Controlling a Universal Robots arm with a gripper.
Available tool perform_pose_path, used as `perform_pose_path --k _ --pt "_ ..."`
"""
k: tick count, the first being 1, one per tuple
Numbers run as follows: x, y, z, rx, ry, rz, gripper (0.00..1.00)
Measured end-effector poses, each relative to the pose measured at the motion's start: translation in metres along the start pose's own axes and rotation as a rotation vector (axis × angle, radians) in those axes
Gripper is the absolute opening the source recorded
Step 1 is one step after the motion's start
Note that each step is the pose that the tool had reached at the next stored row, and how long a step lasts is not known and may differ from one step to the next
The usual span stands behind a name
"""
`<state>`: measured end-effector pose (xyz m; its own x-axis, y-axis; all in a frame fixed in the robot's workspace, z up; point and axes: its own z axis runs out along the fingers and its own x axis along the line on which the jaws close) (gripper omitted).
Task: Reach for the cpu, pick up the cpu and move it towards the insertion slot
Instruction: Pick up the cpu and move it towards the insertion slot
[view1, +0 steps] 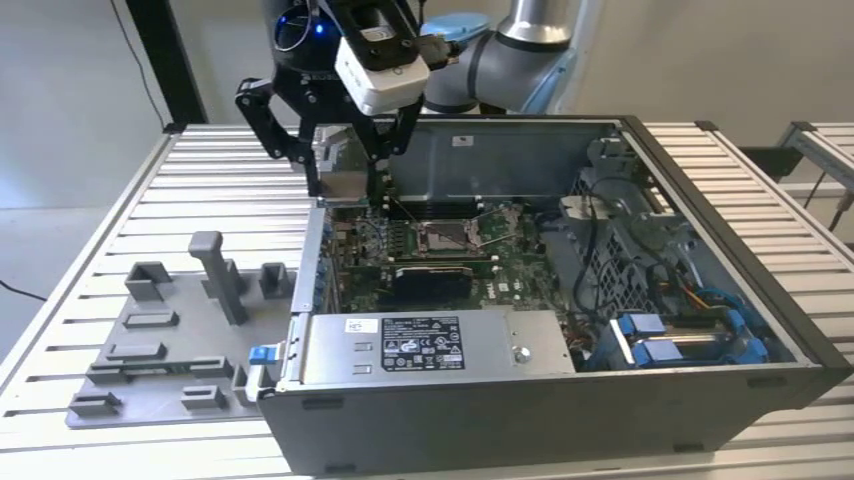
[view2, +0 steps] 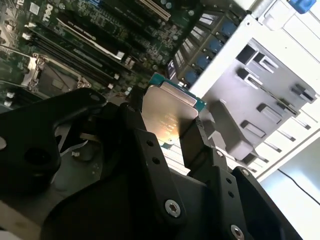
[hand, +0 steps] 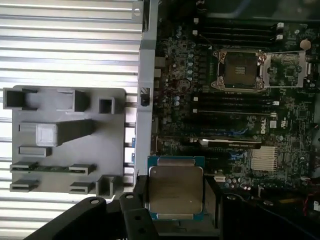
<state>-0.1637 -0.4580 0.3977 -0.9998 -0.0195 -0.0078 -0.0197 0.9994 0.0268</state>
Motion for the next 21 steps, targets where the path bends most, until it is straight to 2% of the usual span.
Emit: perform_pose_path --k 8,17,21 --pt "-0.0239 -0.0005 0.0002 0.0000 0.0003 0.000 0.00" --pt "-0.0607 -0.0012 0.0005 0.0000 0.0011 0.001 0.00" --pt "-0.0748 -0.0013 0.0007 0.0005 0.0010 0.005 0.00"
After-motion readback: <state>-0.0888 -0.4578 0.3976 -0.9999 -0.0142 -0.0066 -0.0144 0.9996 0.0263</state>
